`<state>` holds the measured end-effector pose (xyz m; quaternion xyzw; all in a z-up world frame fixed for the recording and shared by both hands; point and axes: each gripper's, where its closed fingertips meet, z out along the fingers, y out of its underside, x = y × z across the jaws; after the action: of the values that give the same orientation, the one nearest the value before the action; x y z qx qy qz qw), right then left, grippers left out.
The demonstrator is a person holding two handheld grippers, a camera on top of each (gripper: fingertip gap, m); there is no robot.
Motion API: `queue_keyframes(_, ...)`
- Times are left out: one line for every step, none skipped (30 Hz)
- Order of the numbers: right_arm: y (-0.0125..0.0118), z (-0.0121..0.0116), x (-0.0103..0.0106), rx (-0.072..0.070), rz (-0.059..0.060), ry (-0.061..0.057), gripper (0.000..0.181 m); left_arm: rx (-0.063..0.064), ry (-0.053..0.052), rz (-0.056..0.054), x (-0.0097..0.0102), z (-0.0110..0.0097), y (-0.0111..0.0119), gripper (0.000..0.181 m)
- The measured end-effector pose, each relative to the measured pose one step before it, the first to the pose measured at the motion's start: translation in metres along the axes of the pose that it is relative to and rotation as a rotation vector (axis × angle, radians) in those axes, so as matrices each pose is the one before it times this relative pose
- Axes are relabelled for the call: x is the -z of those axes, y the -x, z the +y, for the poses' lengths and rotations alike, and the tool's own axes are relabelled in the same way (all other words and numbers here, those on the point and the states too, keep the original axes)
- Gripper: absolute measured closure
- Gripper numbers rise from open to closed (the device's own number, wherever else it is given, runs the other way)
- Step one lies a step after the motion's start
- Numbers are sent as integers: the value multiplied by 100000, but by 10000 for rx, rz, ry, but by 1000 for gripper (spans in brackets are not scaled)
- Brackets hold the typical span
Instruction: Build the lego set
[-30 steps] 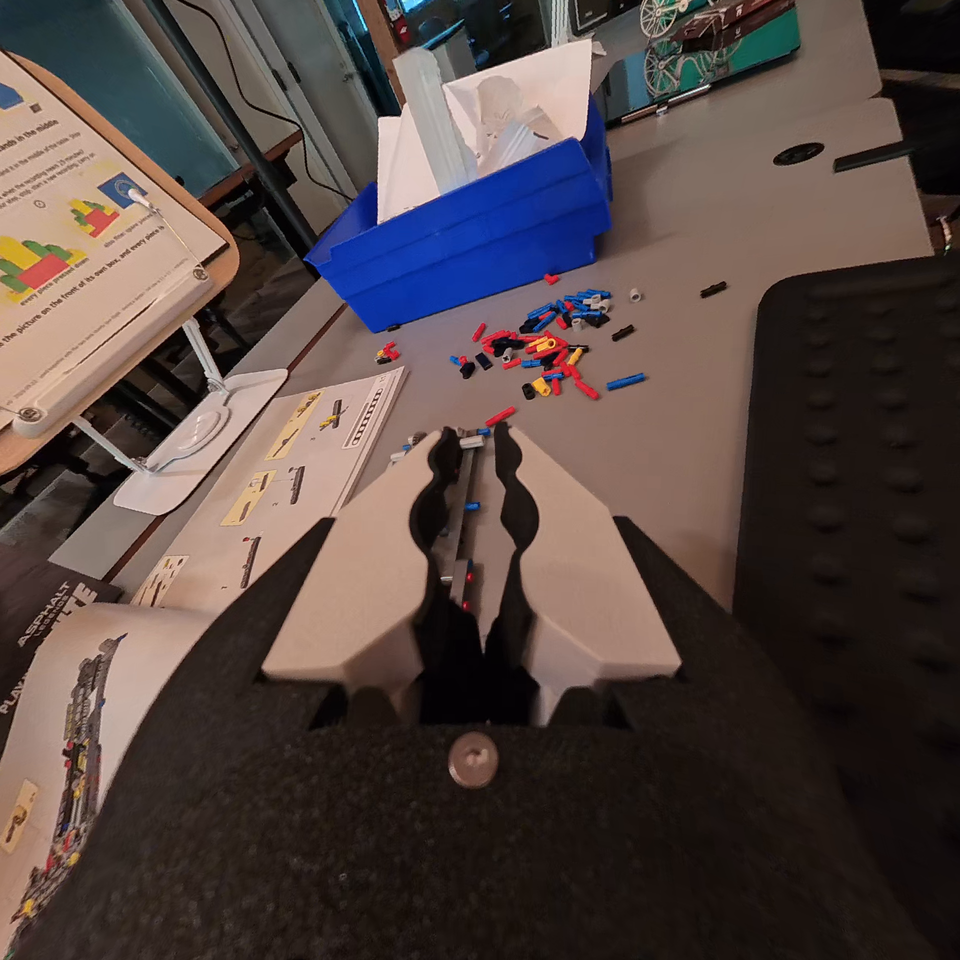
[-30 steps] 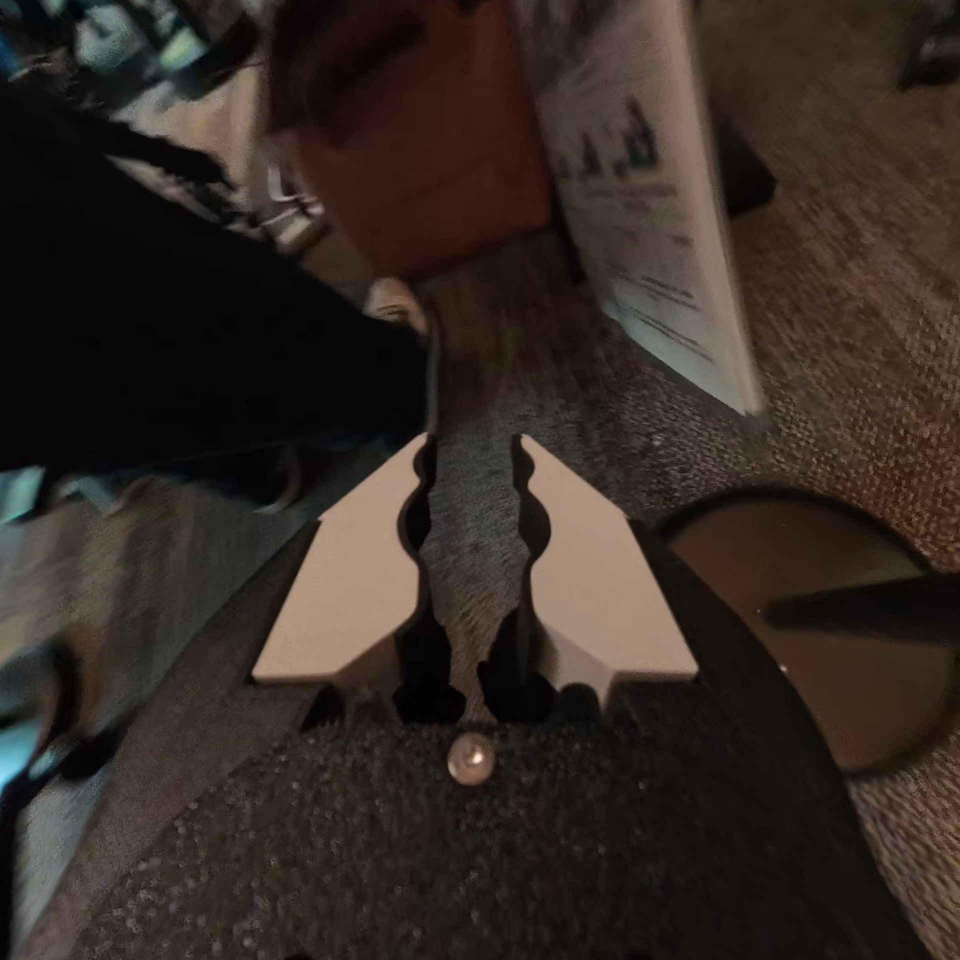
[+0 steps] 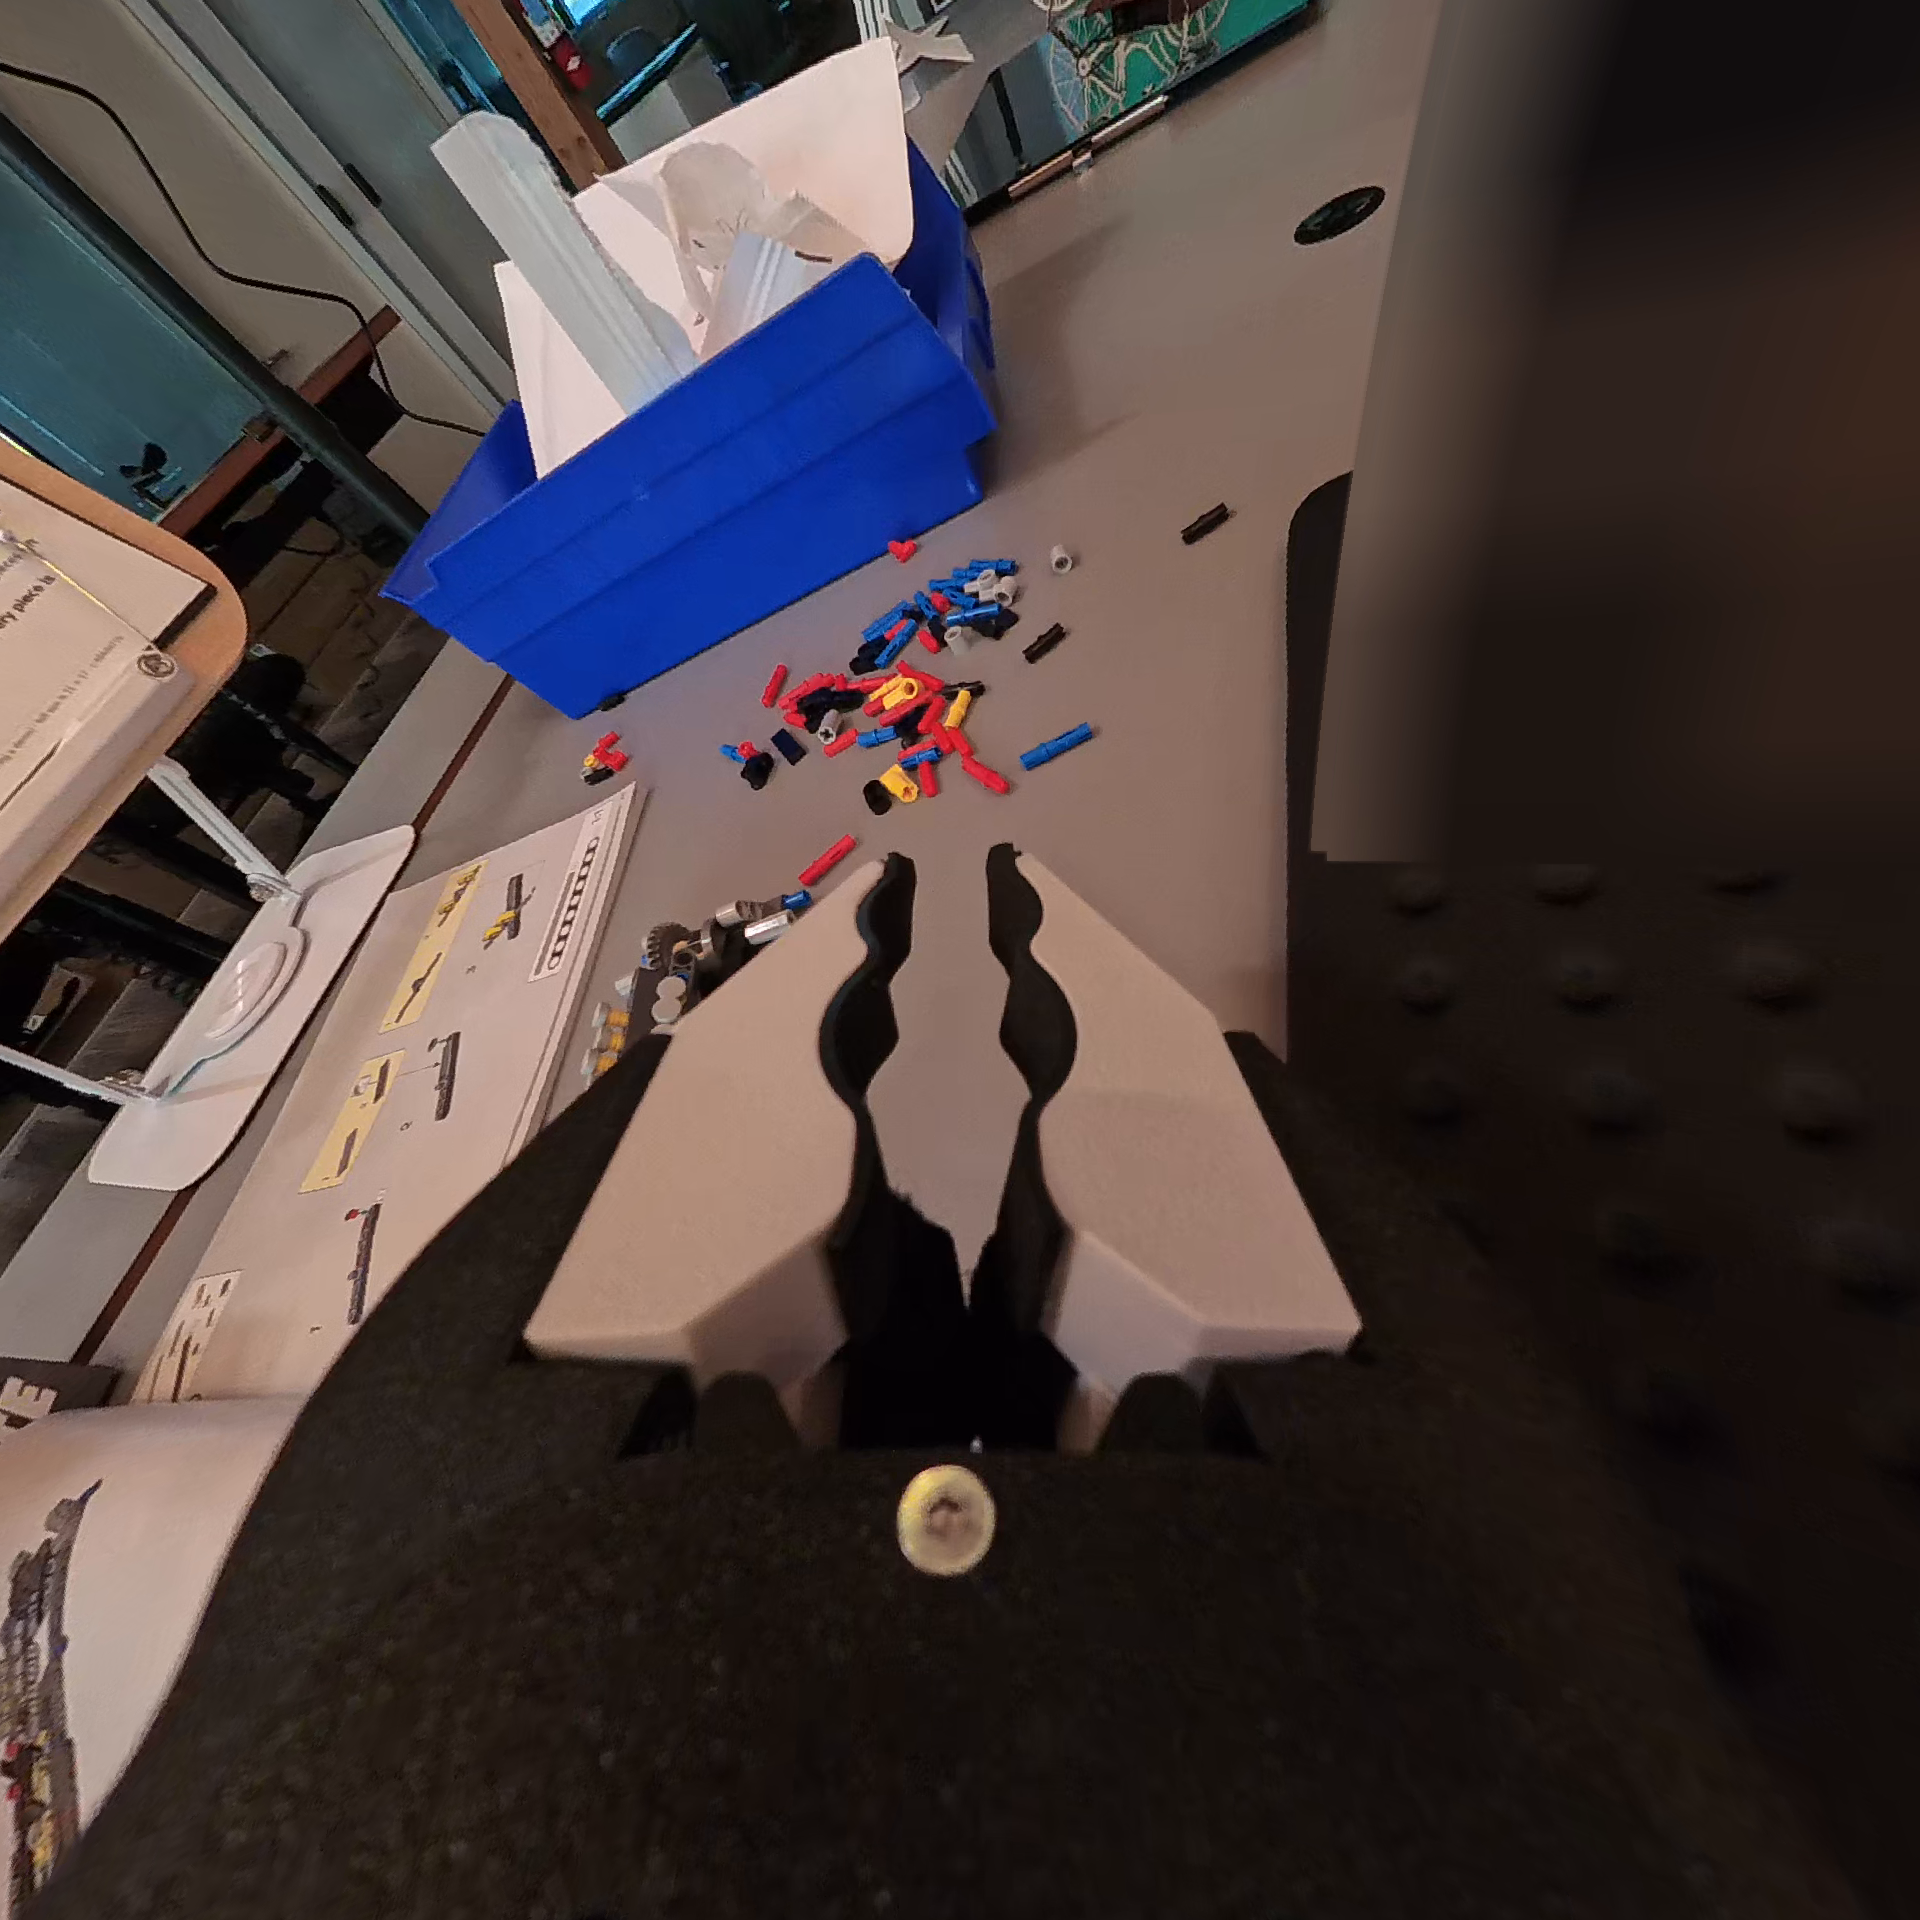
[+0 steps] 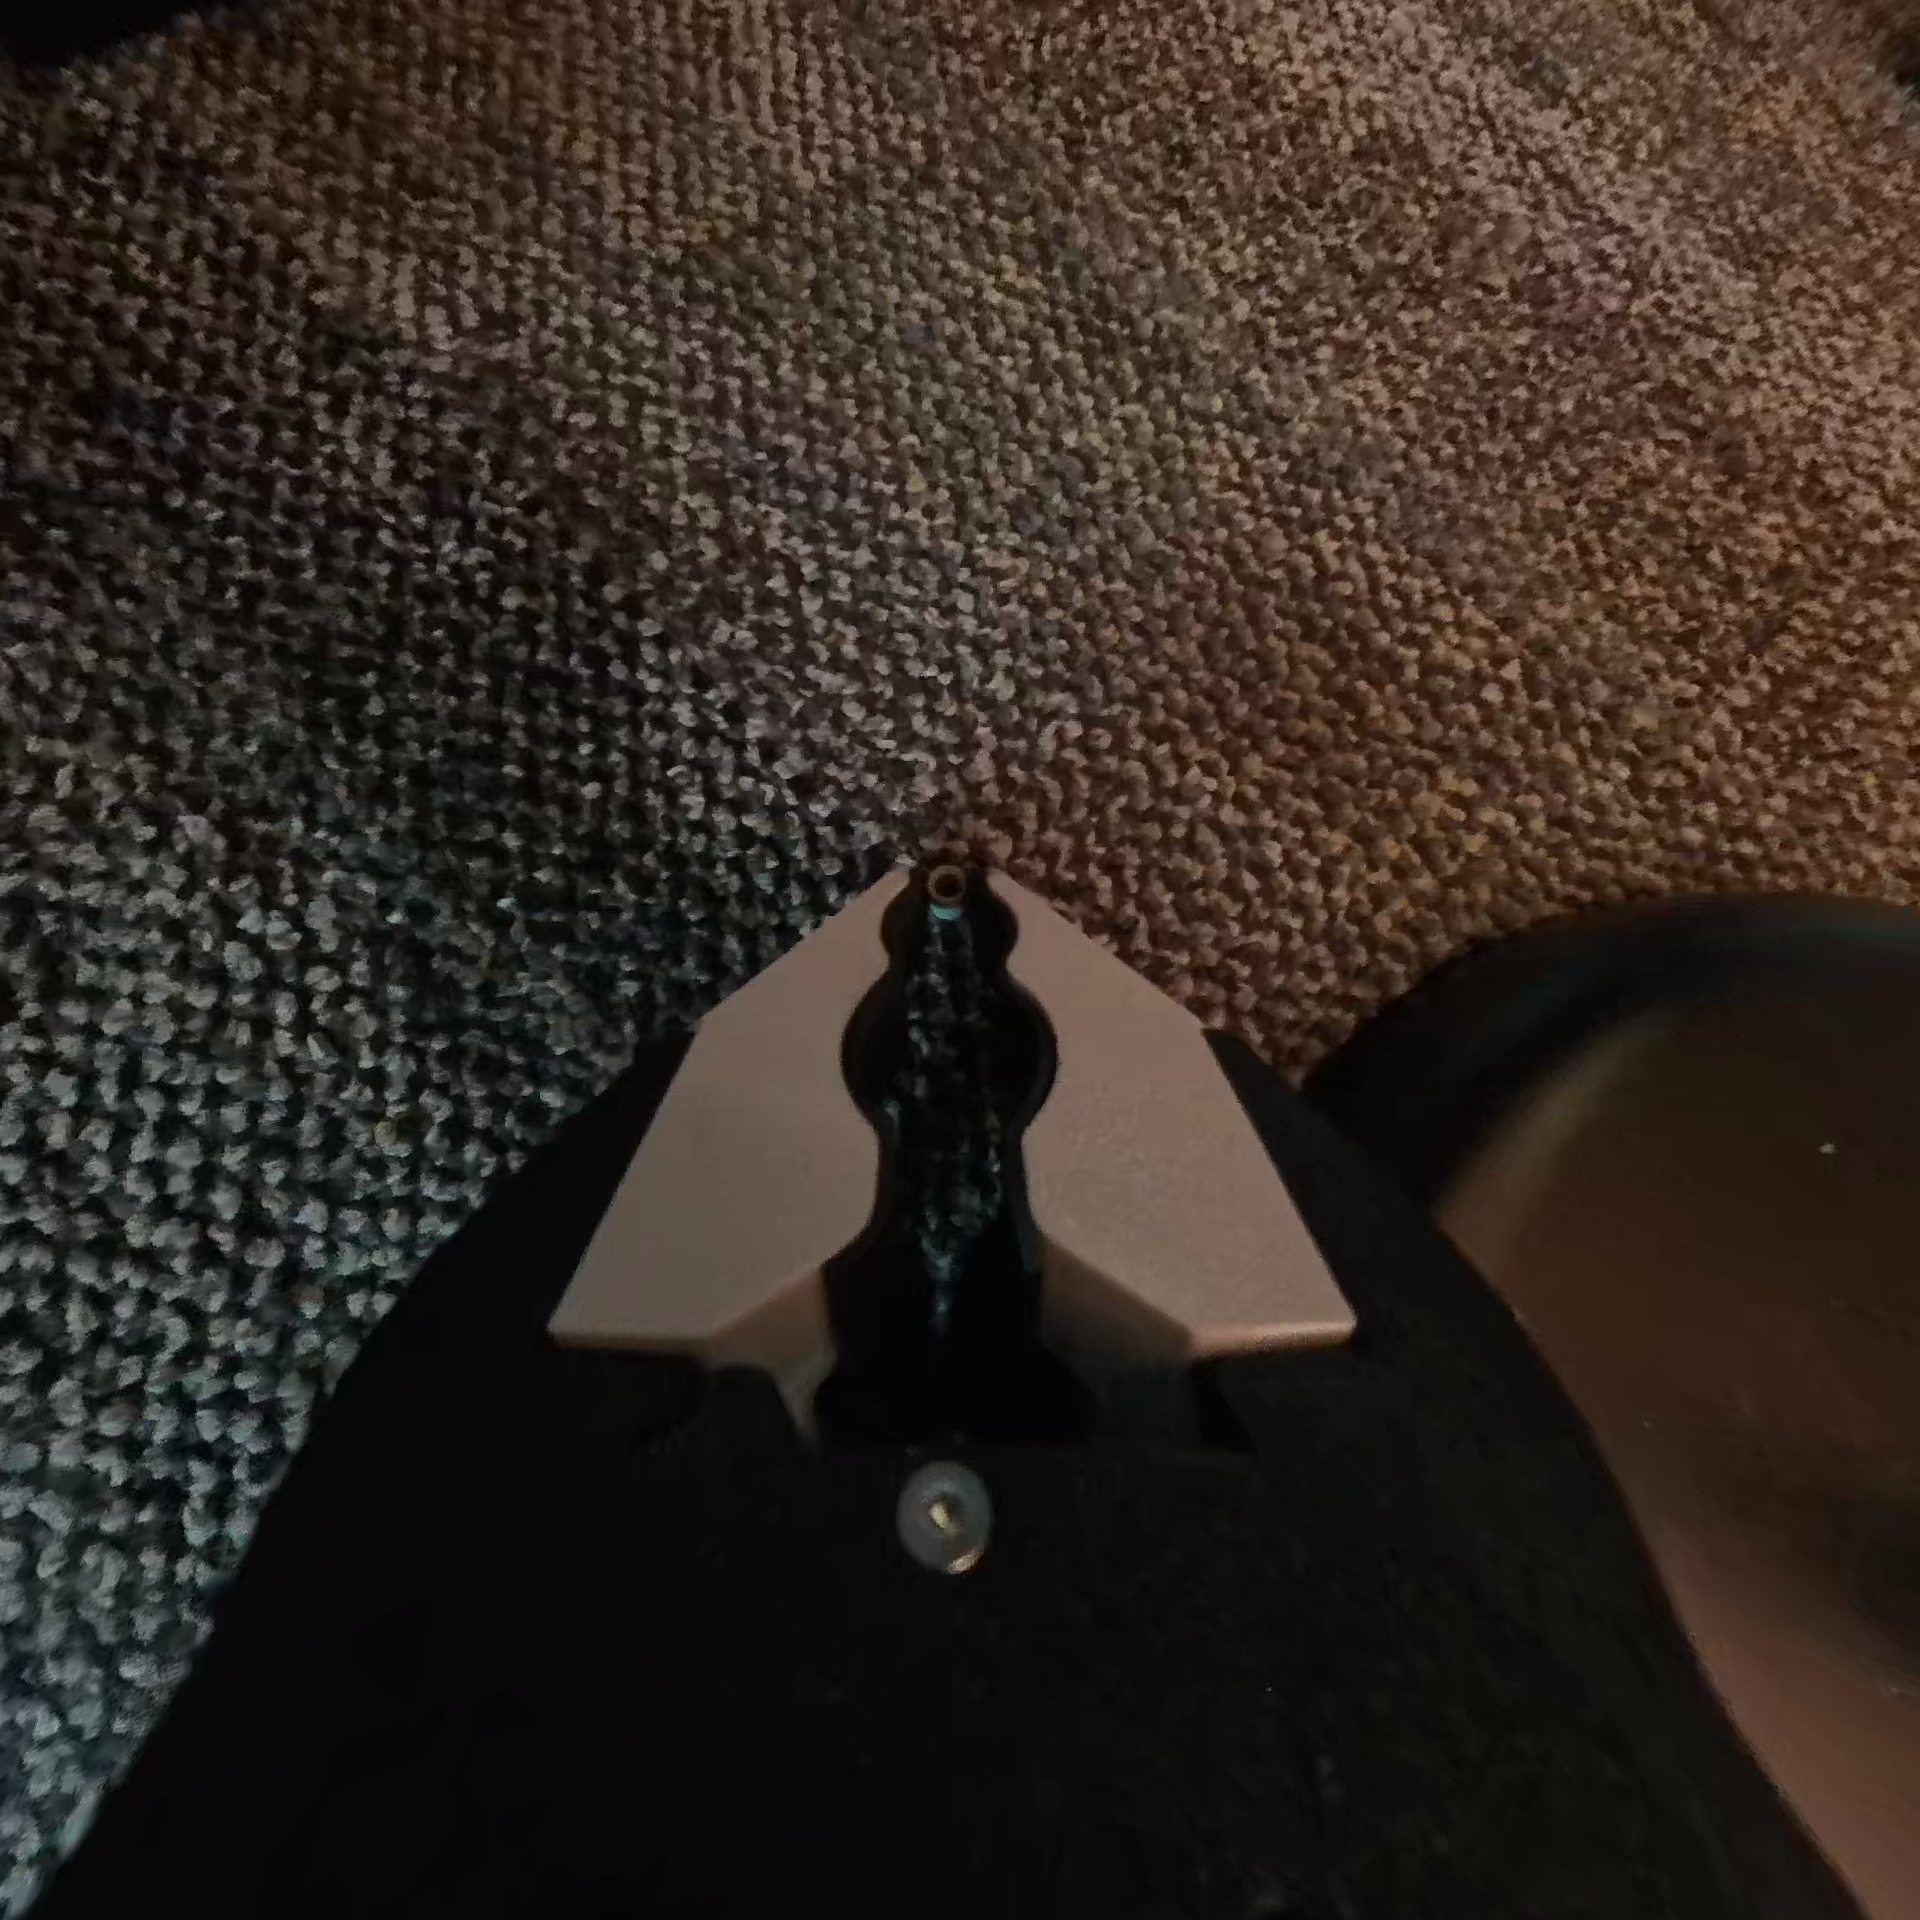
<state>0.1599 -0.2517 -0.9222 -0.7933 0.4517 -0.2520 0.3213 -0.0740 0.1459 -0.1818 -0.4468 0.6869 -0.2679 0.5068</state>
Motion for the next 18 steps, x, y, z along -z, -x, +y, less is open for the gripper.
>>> queue_keyframes(257, -60, 76, 175, -330, 141, 175, 23, -12, -2, 5, -50, 6, 168)
queue_keyframes(554, -175, 281, 158, -491, 144, 175, 20, -35, 1, 33, -80, 17, 168)
queue_keyframes(725, -512, 662, 104, -528, -81, 175, 27, -34, -13, 36, -83, 45, 168)
queue_keyframes(750, -697, 1100, 173, -453, -183, 175, 32, -45, -44, 56, -112, 106, 168)
queue_keyframes(1200, -746, 1471, 319, -578, -134, 175, 55, -55, -39, 37, -111, 141, 168)
queue_keyframes(1758, -915, 1871, 543, -672, -134, 175, 104, -33, -22, 14, -53, 143, 168)
queue_keyframes(2179, -1398, 2297, 748, -686, -276, 175, 148, -27, -38, -2, -39, 186, 168)
queue_keyframes(2328, -2184, 2704, 776, -672, -451, 175, 174, -43, -19, -14, -28, 169, 169)
queue_keyframes(2226, -3155, 2952, 672, -665, -602, 175, 172, -38, 27, -22, 7, 112, 169)
queue_keyframes(1838, -4090, 3035, 408, -594, -714, 175, 159, -16, -26, -26, 65, 203, 169)
queue_keyframes(1524, -4844, 2839, 37, -631, -820, 175, 162, 6, -103, -29, 84, 333, 169)
queue_keyframes(1178, -5423, 2394, -31, -586, -869, 175, 184, 8, -115, 1, 23, 382, 169)
queue_keyframes(592, -5692, 1724, 85, -323, -784, 175, 164, -36, -117, 65, -86, 385, 169)
queue_keyframes(343, -5758, 1002, 126, -330, -685, 175, 91, -108, -154, 129, -227, 419, 169)
queue_keyframes(180, -5801, 412, 342, -388, -664, 175, 34, -128, -174, 185, -258, 434, 169)
queue_keyframes(-448, -5738, -10, 530, -156, -692, 175, 21, -87, -159, 182, -148, 391, 169)
queue_keyframes(-795, -5287, -614, 605, -109, -726, 175, 21, -58, -158, 206, -56, 356, 169)
queue_keyframes(-872, -4046, -1488, 568, -321, -342, 175, -2, -42, -140, 221, 27, 308, 169)
